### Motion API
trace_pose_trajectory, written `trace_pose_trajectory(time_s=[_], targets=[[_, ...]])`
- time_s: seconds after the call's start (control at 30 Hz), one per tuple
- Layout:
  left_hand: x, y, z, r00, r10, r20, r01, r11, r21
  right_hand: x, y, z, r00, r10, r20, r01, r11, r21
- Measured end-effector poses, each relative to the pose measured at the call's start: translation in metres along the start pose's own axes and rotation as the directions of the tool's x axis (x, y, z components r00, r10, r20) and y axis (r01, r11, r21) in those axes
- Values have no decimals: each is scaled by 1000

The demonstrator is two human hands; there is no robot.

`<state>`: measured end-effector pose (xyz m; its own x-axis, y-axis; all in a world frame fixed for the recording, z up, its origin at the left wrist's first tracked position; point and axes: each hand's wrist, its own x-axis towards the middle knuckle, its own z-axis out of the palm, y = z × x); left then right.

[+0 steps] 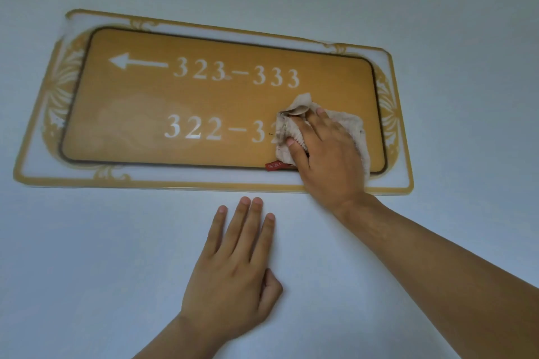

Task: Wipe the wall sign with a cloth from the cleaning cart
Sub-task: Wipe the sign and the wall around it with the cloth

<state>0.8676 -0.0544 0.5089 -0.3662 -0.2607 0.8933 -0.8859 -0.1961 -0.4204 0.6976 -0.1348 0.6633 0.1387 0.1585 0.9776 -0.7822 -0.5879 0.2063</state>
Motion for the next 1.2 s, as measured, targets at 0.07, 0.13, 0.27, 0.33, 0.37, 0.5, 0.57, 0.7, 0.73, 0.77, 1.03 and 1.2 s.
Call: trace_pose_trajectory(time_s=[0.07, 0.13, 0.27, 0.33, 0.37, 0.5, 0.57, 0.7, 0.73, 0.77, 1.03, 1.2], targets=[[0, 1, -1, 1000, -15, 3, 15, 1000, -1, -6, 0, 1, 1000, -31, 3, 31, 999, -8], [1, 3, -2, 1000, -18, 0, 18, 1000, 5, -11, 0, 1, 998, -58, 10, 58, 998, -1], [-1, 5, -3, 1000, -17, -17, 17, 1000, 13, -27, -1, 1, 995, -100, 13, 100, 995, 8], [-1, 6, -3, 1000, -24, -14, 24, 1000, 19, -35, -2, 1, 993, -115, 0, 115, 993, 8], [-1, 6, -3, 1000, -27, -14, 27, 999, 18, -39, -3, 1, 993, -120, -7, 120, 993, 8], [-2, 8, -2, 999, -27, -22, 28, 999, 22, -51, -5, -2, 990, -142, 5, 142, 990, 11], [-2, 7, -1, 999, -28, -20, 28, 999, 25, -59, -7, -5, 987, -160, 18, 159, 987, 12], [-3, 7, 0, 999, -25, -34, 25, 1000, 9, -78, -12, -11, 980, -190, 61, 189, 982, 27], [-3, 7, 0, 999, -23, -37, 23, 1000, 3, -81, -13, -13, 977, -198, 80, 196, 980, 36], [-4, 7, 0, 999, -23, -41, 23, 1000, -4, -83, -14, -15, 973, -207, 99, 203, 978, 48], [-4, 5, -4, 998, -25, -58, 22, 999, -45, -77, -6, -33, 951, -246, 187, 187, 940, 285], [-4, 5, -6, 997, -24, -71, 20, 999, -50, -67, -4, -37, 976, -215, 30, 195, 930, 313]])
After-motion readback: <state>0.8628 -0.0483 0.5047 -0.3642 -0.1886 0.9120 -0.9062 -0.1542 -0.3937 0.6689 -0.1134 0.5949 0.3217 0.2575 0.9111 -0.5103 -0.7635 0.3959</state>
